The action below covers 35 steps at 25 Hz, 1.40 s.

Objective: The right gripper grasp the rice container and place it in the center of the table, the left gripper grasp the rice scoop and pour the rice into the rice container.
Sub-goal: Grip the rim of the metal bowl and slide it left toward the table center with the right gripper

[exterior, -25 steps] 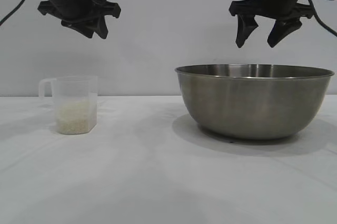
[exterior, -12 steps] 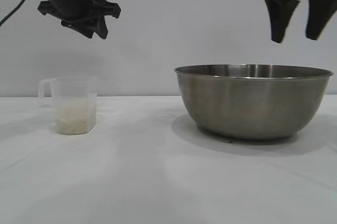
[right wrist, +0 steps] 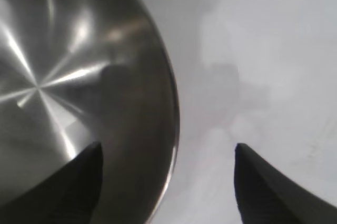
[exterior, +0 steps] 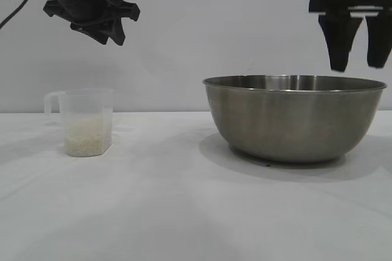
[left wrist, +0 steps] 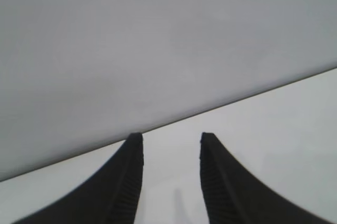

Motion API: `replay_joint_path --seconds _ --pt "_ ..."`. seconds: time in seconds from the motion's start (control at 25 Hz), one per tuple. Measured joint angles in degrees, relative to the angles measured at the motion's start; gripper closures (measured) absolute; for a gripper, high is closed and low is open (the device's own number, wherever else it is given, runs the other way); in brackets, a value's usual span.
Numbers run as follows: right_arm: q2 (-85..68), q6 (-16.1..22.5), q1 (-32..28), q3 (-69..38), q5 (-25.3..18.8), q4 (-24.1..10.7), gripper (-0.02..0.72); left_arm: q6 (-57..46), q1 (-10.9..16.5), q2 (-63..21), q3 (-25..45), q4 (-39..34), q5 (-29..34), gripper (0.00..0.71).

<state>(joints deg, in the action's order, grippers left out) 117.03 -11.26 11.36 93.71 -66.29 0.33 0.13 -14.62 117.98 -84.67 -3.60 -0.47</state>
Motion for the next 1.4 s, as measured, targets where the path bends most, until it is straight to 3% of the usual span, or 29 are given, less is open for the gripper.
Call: replay_joint_path --seconds 0.08,0.12,0.16,0.36,0.4,0.48,0.52,1.0,1.4 --pt "1.6 0.0 0.0 0.0 -0.1 -0.1 0.21 0.0 0.0 0.0 0.0 0.0 0.0 0.48" --pt "2.2 0.0 0.0 0.0 -0.2 -0.5 0.268 0.0 0.0 0.0 0.0 0.0 0.0 0.48" --pt "2.7 0.1 0.0 0.0 -0.4 -0.8 0.269 0.0 0.0 0.0 0.0 0.0 0.0 0.48" --pt "3.3 0.1 0.0 0.0 -0.5 -1.3 0.598 0.0 0.0 -0.1 0.0 0.0 0.0 0.48" --pt "3.3 0.2 0.0 0.0 -0.5 -1.3 0.636 0.0 0.0 -0.1 0.0 0.0 0.0 0.48" --pt "3.3 0.5 0.0 0.3 -0.1 -1.0 0.637 0.0 0.0 -0.1 0.0 0.0 0.0 0.48" --pt "3.3 0.5 0.0 0.3 -0.3 -0.9 0.703 0.0 0.0 -0.1 0.0 -0.3 0.0 0.48" --pt "3.6 0.3 0.3 0.3 2.6 6.7 0.703 0.0 0.0 -0.1 0.0 -0.6 0.0 0.48" --pt "5.1 0.2 5.3 2.3 4.6 7.5 0.703 0.0 0.0 -0.1 0.0 -0.8 0.0 0.48"
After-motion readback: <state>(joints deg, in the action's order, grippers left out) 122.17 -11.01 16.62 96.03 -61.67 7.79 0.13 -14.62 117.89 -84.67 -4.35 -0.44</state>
